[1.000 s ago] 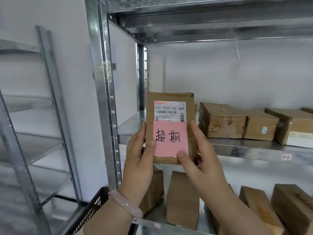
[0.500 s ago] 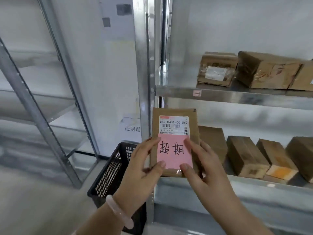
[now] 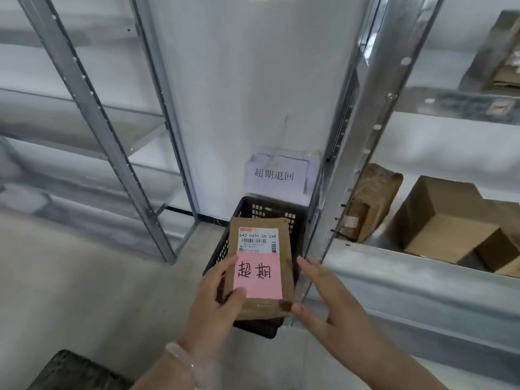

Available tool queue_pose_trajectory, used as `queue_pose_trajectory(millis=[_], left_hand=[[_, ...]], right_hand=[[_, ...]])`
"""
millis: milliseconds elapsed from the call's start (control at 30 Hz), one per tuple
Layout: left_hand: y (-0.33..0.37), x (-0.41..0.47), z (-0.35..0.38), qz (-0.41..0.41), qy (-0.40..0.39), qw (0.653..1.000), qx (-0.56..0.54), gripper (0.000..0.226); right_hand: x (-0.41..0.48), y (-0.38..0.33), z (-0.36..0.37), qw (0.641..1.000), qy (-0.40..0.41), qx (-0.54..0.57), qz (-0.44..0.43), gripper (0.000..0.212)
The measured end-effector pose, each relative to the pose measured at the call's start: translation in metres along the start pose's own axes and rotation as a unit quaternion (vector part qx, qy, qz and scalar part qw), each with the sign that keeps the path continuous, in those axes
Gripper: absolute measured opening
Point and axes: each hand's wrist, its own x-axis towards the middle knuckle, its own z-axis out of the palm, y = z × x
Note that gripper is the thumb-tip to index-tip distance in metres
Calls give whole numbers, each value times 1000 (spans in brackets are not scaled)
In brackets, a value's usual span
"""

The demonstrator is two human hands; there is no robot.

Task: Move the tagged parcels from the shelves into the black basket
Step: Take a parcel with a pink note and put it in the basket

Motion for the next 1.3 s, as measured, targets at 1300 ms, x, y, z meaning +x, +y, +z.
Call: queue_pose_trajectory(millis=[1300], left_hand=[[-417, 488, 180, -184, -222, 957, 14, 51]], right_hand=[[425, 285, 217, 935, 84, -34, 343, 73]])
